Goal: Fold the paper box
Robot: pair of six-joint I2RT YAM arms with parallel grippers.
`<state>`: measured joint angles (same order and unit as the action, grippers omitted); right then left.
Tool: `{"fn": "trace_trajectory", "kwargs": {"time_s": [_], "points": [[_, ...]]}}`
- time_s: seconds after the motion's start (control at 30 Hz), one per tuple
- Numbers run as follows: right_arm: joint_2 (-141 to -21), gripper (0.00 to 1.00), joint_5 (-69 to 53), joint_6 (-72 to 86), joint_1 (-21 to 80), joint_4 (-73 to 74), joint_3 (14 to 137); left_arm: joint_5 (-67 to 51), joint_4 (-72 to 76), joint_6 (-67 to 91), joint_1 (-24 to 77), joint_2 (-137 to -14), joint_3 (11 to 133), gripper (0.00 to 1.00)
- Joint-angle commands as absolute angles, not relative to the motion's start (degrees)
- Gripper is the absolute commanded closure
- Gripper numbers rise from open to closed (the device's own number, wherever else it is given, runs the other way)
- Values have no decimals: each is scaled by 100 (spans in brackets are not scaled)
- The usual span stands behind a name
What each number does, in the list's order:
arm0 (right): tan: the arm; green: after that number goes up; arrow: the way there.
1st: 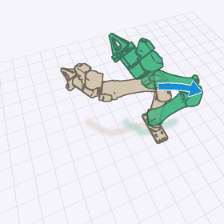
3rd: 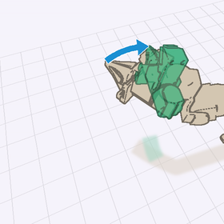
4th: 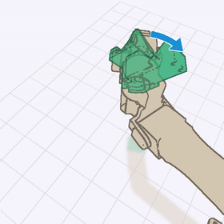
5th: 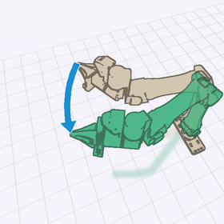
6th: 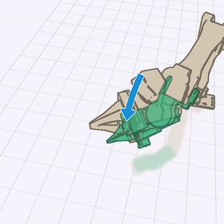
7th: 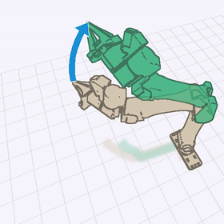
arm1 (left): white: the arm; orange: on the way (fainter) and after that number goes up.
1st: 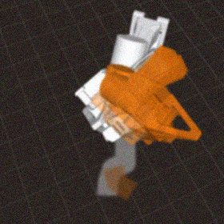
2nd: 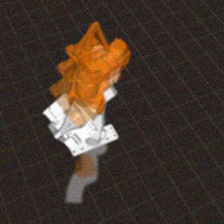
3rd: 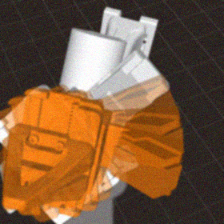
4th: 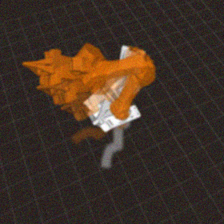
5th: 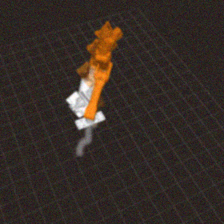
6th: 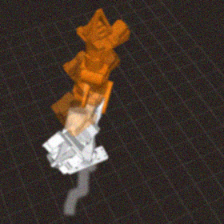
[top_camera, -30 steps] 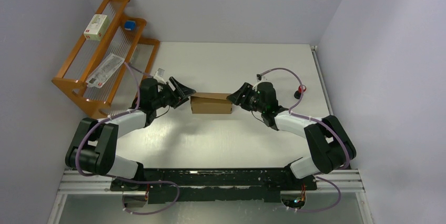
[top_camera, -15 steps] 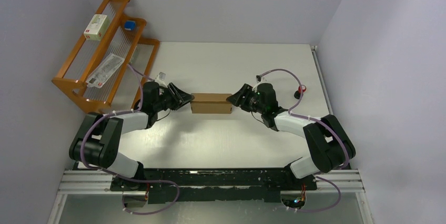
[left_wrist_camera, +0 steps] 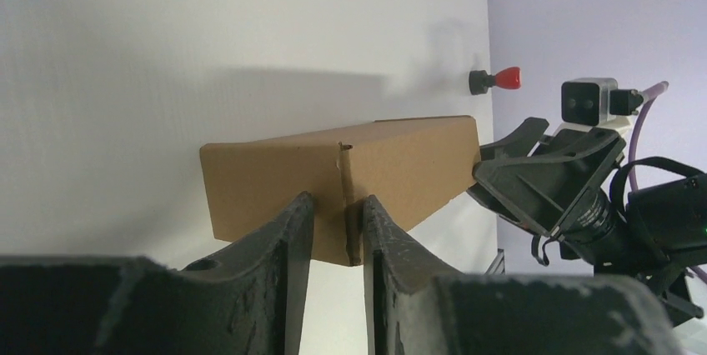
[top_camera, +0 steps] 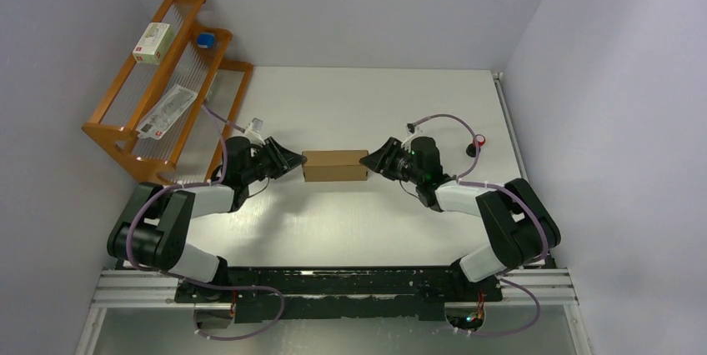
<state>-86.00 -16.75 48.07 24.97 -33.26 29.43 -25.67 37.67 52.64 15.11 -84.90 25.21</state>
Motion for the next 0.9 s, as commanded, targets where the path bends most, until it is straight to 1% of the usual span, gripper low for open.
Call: {"fn": "trace_trajectory", "kwargs": {"time_s": [0.0, 0.23, 0.37, 0.63, 0.73, 0.87], "points": [[-8772, 52, -1990, 4929, 2253, -3488, 2667, -2332, 3055, 4659, 1521, -8542, 2135, 72], [-8851, 46, -2740, 5234, 1893, -3976, 2696, -2219, 3012, 4431, 1525, -8450, 2076, 74], [-8911, 45, -2881, 5358, 1847, -4013, 2839, -2188, 2900, 4389, 1521, -8317, 2120, 74], [-9266, 51, -2852, 5157, 1837, -3867, 2976, -2081, 2602, 4215, 1521, -8068, 2245, 74], [-9468, 56, -2781, 5191, 1833, -3991, 2808, -2077, 2699, 4227, 1521, -8067, 2211, 74], [-9822, 66, -2817, 5311, 1837, -4360, 2496, -2051, 2783, 4189, 1521, -8223, 2179, 74]]}}
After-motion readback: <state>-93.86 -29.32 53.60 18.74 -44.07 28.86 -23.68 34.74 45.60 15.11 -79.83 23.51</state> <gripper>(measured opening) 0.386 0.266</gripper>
